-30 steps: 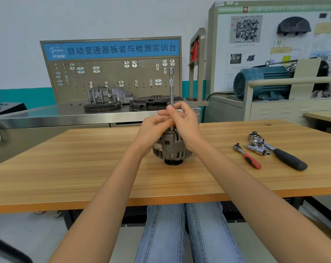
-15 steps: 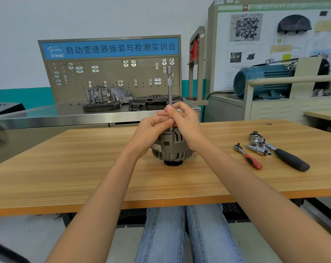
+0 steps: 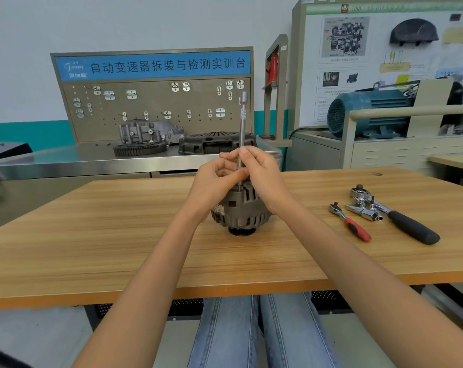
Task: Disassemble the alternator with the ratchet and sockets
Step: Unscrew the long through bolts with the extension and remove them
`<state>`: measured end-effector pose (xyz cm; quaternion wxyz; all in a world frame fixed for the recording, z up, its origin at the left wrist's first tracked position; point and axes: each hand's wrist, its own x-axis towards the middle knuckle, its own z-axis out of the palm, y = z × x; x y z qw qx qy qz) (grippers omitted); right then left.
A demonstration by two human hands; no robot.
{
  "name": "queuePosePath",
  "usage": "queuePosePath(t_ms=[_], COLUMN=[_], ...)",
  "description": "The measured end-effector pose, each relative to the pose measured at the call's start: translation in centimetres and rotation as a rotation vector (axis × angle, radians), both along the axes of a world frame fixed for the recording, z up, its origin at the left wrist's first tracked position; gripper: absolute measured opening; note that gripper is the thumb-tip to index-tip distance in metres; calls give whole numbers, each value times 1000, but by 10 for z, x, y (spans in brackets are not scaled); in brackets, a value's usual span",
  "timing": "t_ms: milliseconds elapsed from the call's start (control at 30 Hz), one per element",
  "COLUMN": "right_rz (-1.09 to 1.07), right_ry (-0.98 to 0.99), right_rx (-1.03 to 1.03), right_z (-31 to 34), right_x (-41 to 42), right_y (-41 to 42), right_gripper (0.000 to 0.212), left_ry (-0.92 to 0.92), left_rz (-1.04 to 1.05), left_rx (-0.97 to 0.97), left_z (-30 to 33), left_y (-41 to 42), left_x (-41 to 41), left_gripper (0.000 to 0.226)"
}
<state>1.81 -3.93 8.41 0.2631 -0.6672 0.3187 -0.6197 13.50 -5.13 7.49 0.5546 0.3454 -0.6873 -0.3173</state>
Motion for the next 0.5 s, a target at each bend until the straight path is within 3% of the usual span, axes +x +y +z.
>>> queuePosePath(t_ms=[167,500], right_rz=[-42,-58], right_ry=[22,68], right_rx=[-40,-13], right_z=[-2,0], right_x=[-1,-3], right_y=[-1,-2], right_gripper=[32,30], left_ry=[28,48], left_rz=[-125,-126], left_rx=[8,-26], left_z=[-3,-6], left_y=[6,9], left_x=[6,4], left_gripper=[15,20])
